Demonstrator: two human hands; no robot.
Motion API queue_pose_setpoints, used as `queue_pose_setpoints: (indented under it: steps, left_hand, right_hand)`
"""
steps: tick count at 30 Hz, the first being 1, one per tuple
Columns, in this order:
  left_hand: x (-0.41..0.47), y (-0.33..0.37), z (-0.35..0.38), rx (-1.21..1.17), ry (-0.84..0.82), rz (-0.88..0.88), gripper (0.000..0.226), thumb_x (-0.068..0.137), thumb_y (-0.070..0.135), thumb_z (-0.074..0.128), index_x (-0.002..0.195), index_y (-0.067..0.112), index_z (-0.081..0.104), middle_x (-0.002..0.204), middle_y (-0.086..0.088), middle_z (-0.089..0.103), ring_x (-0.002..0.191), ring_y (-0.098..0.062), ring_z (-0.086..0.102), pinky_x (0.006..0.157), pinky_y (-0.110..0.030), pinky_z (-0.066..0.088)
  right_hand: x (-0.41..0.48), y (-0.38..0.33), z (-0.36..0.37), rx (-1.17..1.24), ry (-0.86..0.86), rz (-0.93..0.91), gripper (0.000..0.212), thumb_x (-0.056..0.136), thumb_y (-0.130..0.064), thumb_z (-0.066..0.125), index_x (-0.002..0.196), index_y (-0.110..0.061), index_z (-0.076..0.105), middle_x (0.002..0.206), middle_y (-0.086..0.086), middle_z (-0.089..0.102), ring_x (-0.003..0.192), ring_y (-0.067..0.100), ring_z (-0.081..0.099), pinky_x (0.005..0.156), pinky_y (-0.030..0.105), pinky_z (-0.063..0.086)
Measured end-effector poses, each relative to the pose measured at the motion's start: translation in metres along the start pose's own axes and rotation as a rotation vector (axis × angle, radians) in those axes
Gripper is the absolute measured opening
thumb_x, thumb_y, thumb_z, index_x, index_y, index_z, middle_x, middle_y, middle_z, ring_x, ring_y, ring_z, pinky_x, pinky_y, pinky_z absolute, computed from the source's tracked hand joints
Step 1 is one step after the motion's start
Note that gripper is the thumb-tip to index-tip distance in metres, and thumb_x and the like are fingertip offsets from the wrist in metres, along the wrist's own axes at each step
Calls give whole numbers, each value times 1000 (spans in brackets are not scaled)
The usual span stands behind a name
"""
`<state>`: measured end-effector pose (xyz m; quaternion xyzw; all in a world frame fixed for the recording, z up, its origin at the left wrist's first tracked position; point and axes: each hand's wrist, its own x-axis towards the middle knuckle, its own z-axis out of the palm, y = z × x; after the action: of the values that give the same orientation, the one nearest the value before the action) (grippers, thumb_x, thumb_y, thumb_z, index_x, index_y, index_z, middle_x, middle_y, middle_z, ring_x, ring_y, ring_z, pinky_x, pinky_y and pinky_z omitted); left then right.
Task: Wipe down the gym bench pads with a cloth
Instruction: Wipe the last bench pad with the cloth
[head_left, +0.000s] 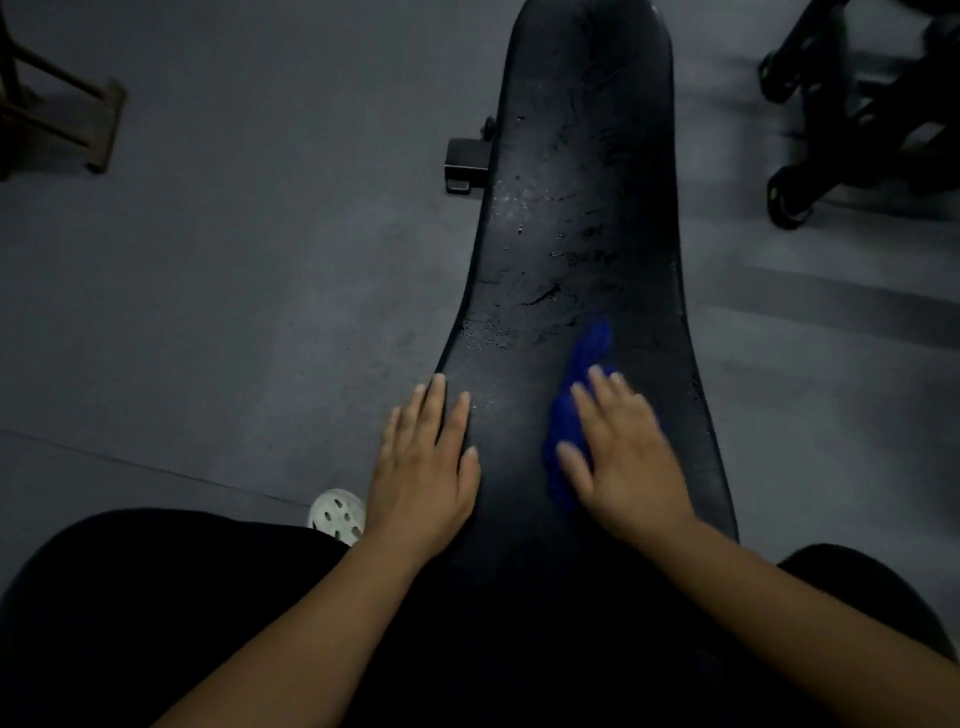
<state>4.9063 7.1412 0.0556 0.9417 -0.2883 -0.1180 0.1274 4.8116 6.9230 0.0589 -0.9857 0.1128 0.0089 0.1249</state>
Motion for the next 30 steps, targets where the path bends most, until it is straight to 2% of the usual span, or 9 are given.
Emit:
queue_pose_setpoints:
  steps: [3, 7, 10, 12, 16, 19, 21, 26, 30]
  left_hand:
    - [10, 0, 0, 6, -2, 59, 67, 96, 44, 25, 155, 13, 32, 166, -10, 16, 153, -26, 14, 122, -44, 16]
    - [19, 15, 6, 103, -26, 72, 70, 97, 47, 21, 157, 12, 27, 166, -8, 13, 154, -24, 9, 124, -45, 12]
    - [31, 34, -2, 54, -41, 54, 75, 94, 49, 12, 159, 13, 19, 167, -7, 3, 154, -22, 0, 125, -40, 1]
    - [42, 56, -10, -37, -24, 95, 72, 95, 50, 10, 160, 18, 10, 167, -2, -7, 153, -17, -10, 122, -35, -8]
    - [52, 114, 8, -35, -48, 387, 72, 95, 58, 30, 158, 23, 24, 168, -4, 9, 154, -23, 6, 123, -40, 5]
    - [63, 141, 34, 108, -120, 491, 74, 86, 65, 43, 149, 26, 43, 162, -6, 31, 150, -30, 23, 120, -52, 24]
    - [90, 133, 34, 134, -91, 413, 72, 87, 65, 40, 148, 27, 46, 160, -5, 35, 149, -29, 26, 119, -52, 26]
    - [172, 66, 0, 214, -14, 153, 72, 96, 64, 23, 157, 26, 28, 166, -7, 19, 153, -30, 10, 123, -51, 17]
    - [112, 50, 5, 139, -45, 315, 70, 95, 57, 43, 153, 19, 38, 164, -12, 23, 153, -35, 14, 118, -56, 26]
  right_hand:
    - [-37, 20, -4, -64, -131, -293, 66, 97, -52, 40, 150, -13, 42, 162, 8, 26, 149, 29, 25, 121, 43, 23]
    - [-6, 59, -18, 22, -11, 151, 66, 96, -47, 37, 148, -7, 42, 160, 14, 30, 147, 33, 29, 120, 46, 24]
    - [-11, 32, -11, 43, -55, 103, 71, 96, -55, 30, 155, -15, 29, 164, 8, 17, 152, 27, 12, 122, 43, 10]
    - [-9, 25, -20, 290, -64, 57, 67, 97, -54, 32, 157, -28, 17, 165, -4, 11, 153, 13, 6, 124, 35, 7]
    - [23, 36, -41, 922, 295, 485, 57, 102, -14, 43, 154, -24, 25, 157, -3, 34, 141, 1, 33, 113, 14, 25]
    - [12, 58, -34, 640, 270, 448, 47, 98, -12, 40, 144, -13, 48, 150, -1, 45, 138, 9, 41, 110, 7, 23]
    - [6, 70, -22, 474, 170, 364, 49, 95, -21, 40, 142, -13, 52, 152, -4, 41, 142, 14, 37, 117, 18, 23]
    - [39, 67, -9, 90, 60, 268, 59, 98, -40, 34, 153, -18, 35, 164, 5, 22, 152, 24, 12, 120, 42, 20]
    - [55, 67, -3, -15, 5, 220, 66, 96, -44, 34, 154, -12, 32, 163, 14, 20, 151, 32, 15, 120, 51, 20]
